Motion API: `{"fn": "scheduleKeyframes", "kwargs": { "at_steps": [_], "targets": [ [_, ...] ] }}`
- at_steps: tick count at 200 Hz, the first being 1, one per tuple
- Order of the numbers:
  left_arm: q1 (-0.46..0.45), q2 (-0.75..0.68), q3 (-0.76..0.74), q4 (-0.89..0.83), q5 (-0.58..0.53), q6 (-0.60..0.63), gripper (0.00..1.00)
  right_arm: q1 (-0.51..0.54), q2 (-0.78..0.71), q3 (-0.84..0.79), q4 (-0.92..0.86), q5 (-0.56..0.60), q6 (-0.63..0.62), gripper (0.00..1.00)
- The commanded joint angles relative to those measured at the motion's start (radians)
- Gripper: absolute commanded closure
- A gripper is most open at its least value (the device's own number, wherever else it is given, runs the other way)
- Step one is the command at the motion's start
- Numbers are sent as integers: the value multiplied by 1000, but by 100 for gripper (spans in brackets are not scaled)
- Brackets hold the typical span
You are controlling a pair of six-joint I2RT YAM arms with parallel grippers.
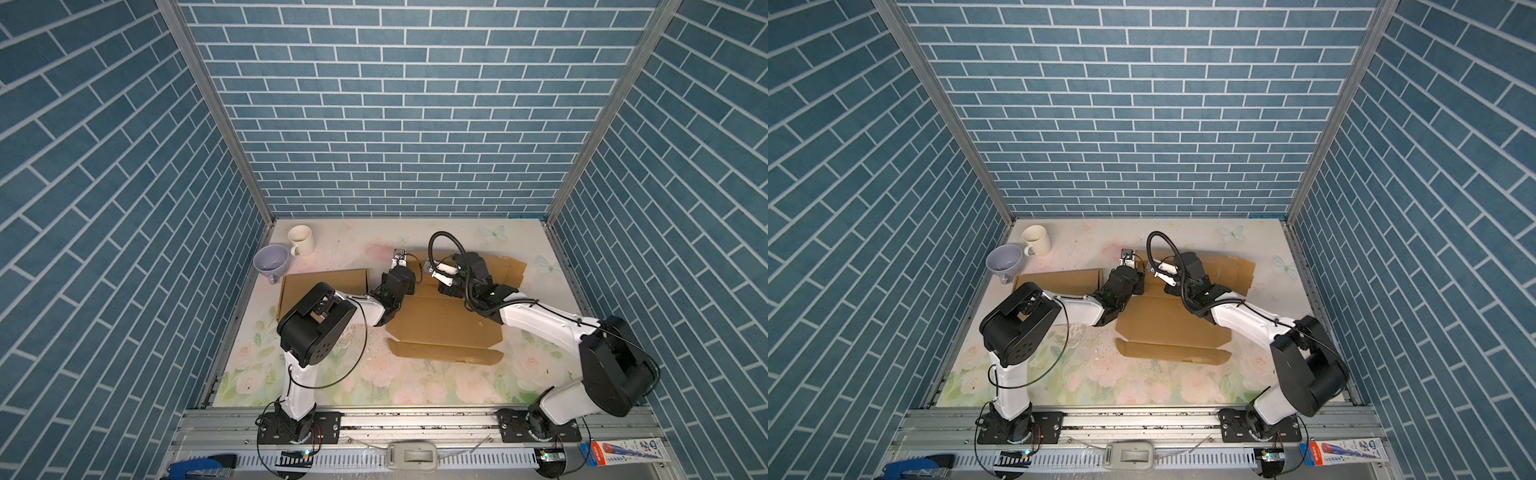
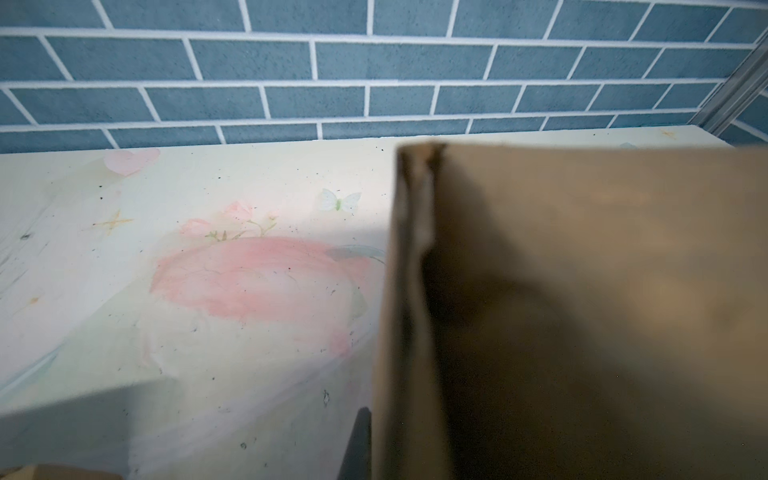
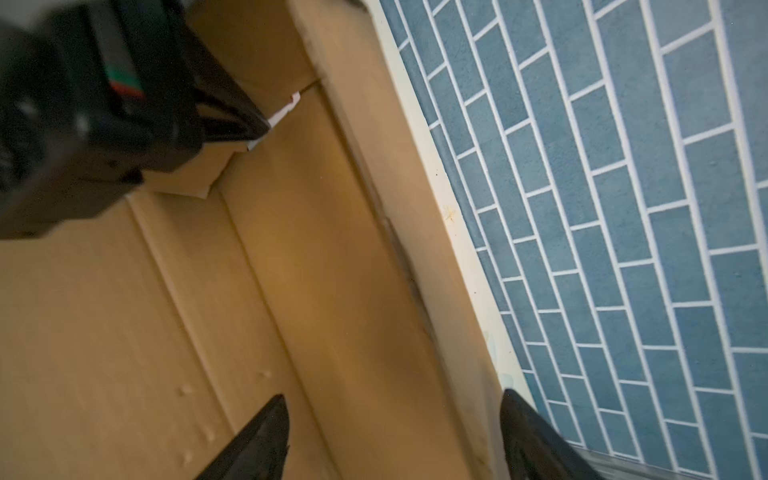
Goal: Fold the paper box
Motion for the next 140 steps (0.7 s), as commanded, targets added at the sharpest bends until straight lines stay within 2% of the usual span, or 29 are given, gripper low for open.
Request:
{"fn": "scheduleKeyframes", "kwargs": {
  "at_steps": [1,19,43,60,89,140],
  "targets": [
    [-21,-5,-44,-10,-60,-8,100,-55,-127,65,-213,-197,321,21],
    [-37,-5,-49,-17,-88,-6,100,-140,-197,83,-259,-238,591,24],
    [-59,-7,-52,-39,-162,13,100,-232,-208,171,-462,-103,915,32],
    [-62,0,-51,-44,-168,15,100,-334,-181,246,-637,-105,1065,35],
    [-62,9,-45,-42,-171,38,100,-456,-100,352,-782,-249,1126,33],
    [-62,23,-40,-42,-189,84,100,-466,69,519,-852,-308,1084,25]
  ]
}}
